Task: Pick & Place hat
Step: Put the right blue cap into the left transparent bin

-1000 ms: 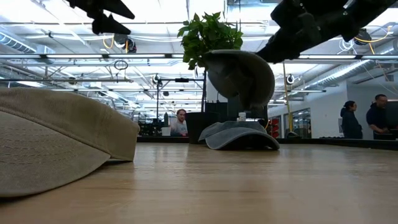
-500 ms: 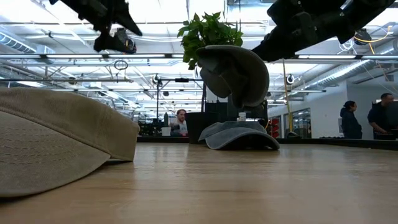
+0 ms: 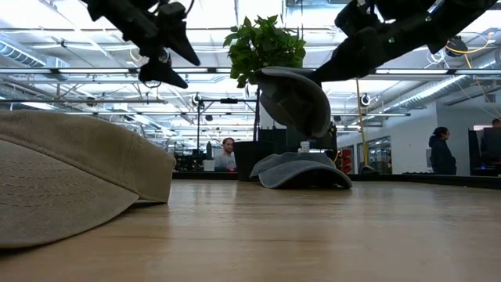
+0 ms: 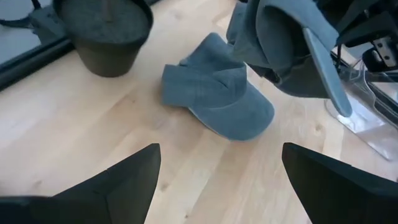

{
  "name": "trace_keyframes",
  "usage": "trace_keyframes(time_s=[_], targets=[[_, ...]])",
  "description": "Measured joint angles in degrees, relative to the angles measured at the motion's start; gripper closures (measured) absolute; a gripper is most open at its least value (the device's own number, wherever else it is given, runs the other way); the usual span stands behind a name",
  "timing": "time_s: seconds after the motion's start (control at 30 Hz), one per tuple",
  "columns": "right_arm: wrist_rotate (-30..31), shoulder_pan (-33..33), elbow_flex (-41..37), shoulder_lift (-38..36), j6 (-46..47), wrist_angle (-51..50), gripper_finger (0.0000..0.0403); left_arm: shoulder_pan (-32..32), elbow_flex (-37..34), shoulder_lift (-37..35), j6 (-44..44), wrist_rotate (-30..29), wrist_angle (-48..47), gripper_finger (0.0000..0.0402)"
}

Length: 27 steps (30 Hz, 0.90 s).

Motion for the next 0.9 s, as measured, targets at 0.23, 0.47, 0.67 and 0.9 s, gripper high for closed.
trace_keyframes(time_s=[0.23,0.47,0.67,0.9], targets=[[2.54,0.0,0.0,0.0,-0.84,-0.02,0.0403,-0.73,0.0,4.07,-8.25,0.15,5.12,0.0055],[8.45,-0.02,0.0,0.0,-3.01,0.1,0.0403,-0.34,0.0,7.95,-12.83,7.87,11.78,0.0055],[7.76,0.04,0.0,0.0,-3.0,2.62,0.0403,-2.65,-0.02,11.32,-16.65,10.03,22.85,0.0055],[6.31,0.07,0.0,0.0,-2.95,3.89,0.0403,-5.58,-0.02,12.93,-17.61,9.59,31.62,0.0055]])
